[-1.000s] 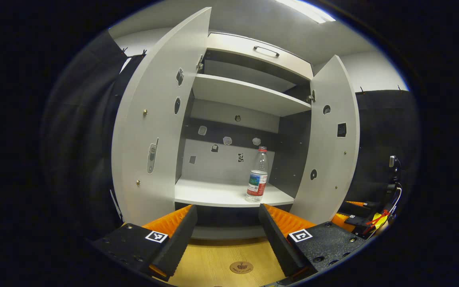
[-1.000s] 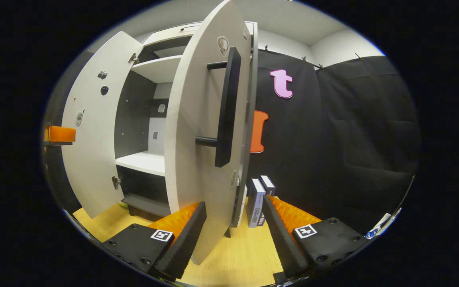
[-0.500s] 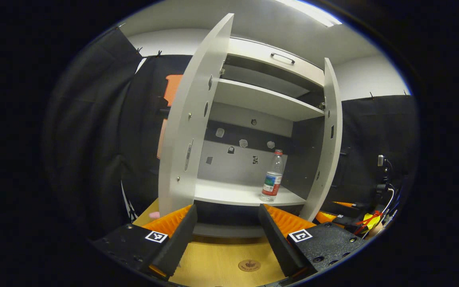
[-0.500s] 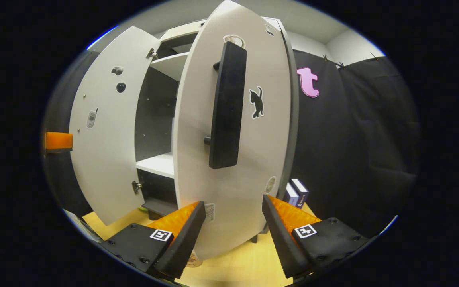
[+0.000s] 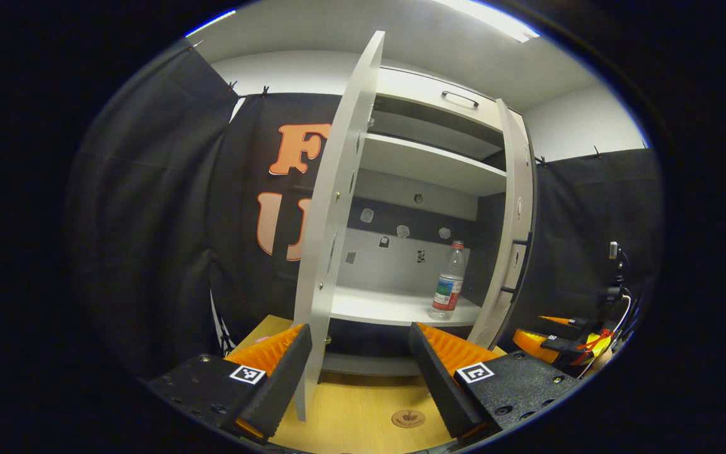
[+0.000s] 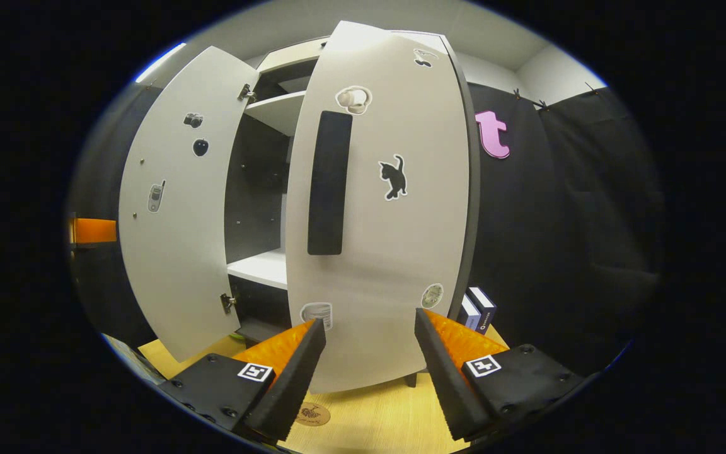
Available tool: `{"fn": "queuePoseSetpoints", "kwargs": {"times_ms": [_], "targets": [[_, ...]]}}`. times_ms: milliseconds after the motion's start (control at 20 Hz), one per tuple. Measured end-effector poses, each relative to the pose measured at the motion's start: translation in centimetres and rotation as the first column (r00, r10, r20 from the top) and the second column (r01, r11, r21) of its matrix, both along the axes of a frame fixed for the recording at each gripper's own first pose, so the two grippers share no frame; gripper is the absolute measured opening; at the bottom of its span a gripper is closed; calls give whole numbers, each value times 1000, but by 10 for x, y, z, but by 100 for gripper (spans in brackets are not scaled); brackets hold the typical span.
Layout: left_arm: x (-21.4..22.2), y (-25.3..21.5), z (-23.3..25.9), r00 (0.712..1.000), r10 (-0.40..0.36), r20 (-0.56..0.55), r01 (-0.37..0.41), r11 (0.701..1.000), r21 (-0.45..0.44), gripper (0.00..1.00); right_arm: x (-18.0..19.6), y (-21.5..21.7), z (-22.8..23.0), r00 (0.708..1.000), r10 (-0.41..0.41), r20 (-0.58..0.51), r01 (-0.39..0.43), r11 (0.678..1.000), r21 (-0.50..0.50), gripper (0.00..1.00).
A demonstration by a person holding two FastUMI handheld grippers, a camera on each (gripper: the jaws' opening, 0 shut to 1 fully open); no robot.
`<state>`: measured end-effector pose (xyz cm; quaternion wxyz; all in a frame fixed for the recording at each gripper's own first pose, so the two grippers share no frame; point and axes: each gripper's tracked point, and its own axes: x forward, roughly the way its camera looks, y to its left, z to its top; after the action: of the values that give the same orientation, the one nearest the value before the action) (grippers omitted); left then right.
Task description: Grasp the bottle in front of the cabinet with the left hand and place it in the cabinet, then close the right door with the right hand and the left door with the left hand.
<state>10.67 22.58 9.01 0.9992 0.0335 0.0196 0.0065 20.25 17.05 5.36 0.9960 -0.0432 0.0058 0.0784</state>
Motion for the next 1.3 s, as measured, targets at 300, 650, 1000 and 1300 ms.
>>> {"fn": "queuePoseSetpoints", "kwargs": {"times_ms": [300,650,1000,1300], "targets": [[-9,27,5,998,55,13,-55,998,22,95,-14,-6,7,1000,-1,17,1,1000,-1,95],[-22,91,6,983,184,22,-185,981,53,95,-22,-14,8,1000,-17,22,17,1000,-5,95],[-14,144,-3,966,260,19,-260,962,84,95,-29,-23,8,999,-45,25,45,999,-12,95],[9,161,-29,961,274,-20,-272,960,66,95,-36,-30,8,997,-70,28,71,997,-17,95]]}}
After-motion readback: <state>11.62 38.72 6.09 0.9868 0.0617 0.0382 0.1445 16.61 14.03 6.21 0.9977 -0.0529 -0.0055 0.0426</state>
